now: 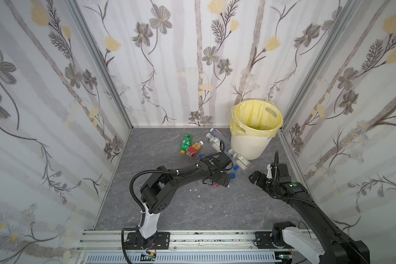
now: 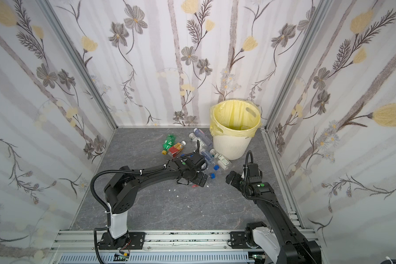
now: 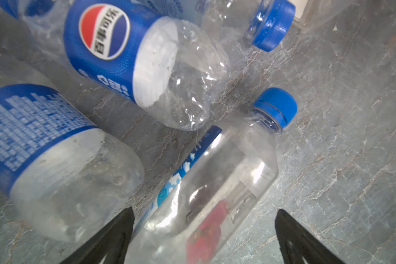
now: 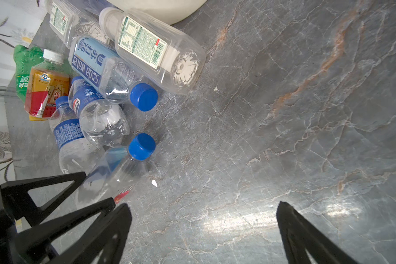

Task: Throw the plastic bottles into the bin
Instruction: 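Lower the left gripper onto the FIJI bottle and close it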

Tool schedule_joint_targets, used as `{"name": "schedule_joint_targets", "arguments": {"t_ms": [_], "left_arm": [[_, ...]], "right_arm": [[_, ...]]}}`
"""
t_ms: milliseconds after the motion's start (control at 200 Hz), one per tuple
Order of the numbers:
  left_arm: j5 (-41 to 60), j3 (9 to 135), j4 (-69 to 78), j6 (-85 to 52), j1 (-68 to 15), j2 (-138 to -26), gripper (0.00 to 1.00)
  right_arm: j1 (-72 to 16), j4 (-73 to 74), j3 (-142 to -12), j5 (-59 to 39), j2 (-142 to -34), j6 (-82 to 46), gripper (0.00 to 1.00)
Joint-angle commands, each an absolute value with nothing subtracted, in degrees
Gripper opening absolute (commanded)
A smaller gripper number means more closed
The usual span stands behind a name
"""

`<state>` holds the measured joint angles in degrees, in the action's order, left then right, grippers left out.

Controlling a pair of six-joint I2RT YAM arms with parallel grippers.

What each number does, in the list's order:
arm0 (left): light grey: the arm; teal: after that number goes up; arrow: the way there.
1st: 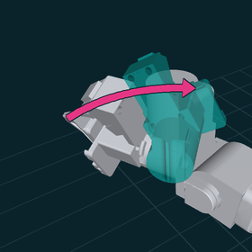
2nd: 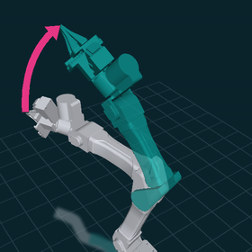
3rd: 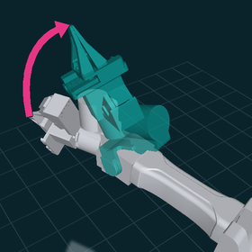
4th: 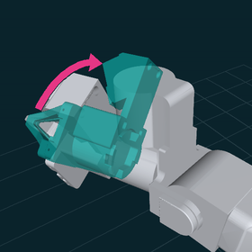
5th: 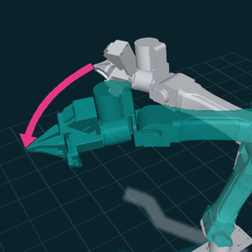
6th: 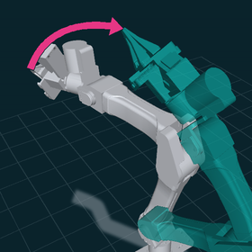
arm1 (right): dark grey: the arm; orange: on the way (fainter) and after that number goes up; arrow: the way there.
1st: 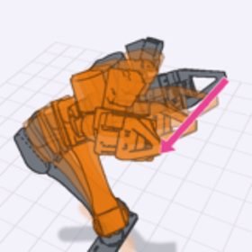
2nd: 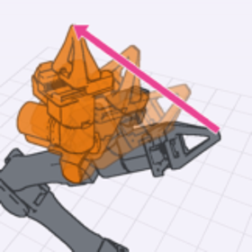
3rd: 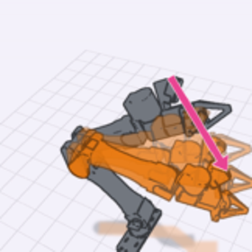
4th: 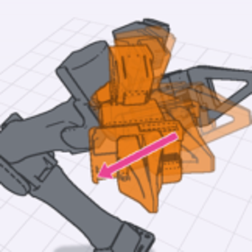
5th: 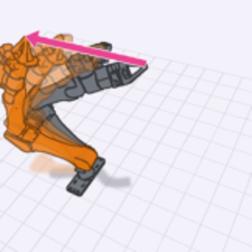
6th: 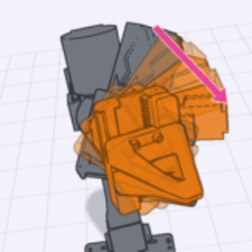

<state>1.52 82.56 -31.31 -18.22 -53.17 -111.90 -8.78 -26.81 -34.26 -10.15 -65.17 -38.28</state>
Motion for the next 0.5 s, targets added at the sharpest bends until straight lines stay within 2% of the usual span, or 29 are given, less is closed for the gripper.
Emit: {"name": "schedule_joint_targets", "arguments": {"t_ms": [0,365,495], "left_arm": [[3.0,82.0,-32.3,-17.9,-53.8,-111.8,0.96],[4.0,79.1,-32.4,-19.5,-56.1,-112.3,0.86],[3.8,77.8,-32.4,-20.1,-56.3,-112.3,0.76]], "right_arm": [[-8.6,-22.9,-35.1,-11.0,-66.7,-39.1,1.0],[-8.5,-21.4,-34.9,-12.4,-68.3,-38.8,1.0],[-8.5,-21.0,-34.4,-12.9,-68.0,-38.8,1.0]]}}
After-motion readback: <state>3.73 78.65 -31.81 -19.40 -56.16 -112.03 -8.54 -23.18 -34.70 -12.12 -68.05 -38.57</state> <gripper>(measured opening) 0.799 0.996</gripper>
